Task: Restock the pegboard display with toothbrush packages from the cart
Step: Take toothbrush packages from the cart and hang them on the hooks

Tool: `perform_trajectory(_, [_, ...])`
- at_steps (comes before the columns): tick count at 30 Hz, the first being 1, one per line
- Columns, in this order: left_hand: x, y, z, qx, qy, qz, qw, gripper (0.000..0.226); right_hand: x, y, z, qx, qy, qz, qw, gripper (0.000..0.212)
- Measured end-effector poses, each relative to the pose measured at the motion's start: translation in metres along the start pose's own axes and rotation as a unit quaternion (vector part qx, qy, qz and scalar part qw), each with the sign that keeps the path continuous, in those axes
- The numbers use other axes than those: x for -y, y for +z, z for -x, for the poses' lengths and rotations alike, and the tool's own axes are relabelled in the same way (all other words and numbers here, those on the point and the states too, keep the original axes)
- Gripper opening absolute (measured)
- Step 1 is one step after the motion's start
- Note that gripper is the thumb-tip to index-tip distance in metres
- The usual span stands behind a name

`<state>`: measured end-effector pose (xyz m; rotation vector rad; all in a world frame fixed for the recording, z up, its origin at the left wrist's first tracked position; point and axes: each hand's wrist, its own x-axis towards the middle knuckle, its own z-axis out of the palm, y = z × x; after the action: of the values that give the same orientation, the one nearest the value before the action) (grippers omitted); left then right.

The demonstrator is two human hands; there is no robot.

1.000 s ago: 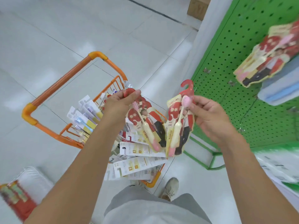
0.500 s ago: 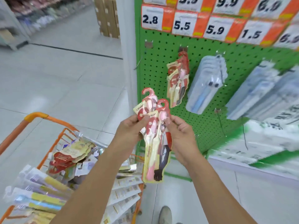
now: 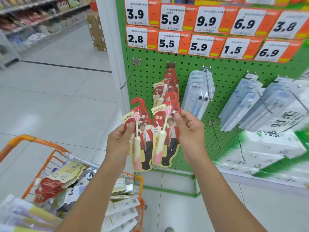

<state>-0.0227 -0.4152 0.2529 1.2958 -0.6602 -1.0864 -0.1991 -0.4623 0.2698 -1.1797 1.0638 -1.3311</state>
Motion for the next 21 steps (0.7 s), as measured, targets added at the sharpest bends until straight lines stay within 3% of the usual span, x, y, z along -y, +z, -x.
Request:
perform_trajectory(10, [0.003,-0.013,0.000,-0.037,-0.003,0.020,0.999,0.024,-0.006,0.010,-0.027,0.014,0.009,0.043,0.999,0.020])
perform_trajectory(14, [-0.001,-0.005,-0.002,-0.010,0.000,0.026,1.000,0.021,-0.003,0.019,-0.060,-0.036,0.029,0.083,0.995,0.018])
perform_trajectory(19, [-0.004,0.019,-0.007,0.036,-0.004,0.024,0.999,0.018,-0.003,0.028,-0.083,-0.057,0.135,0.166,0.975,0.056])
perform_trajectory(21, [-0.002,0.026,-0.008,0.045,-0.005,0.033,0.998,0.018,0.001,0.026,-0.068,-0.033,0.182,0.170,0.968,0.053])
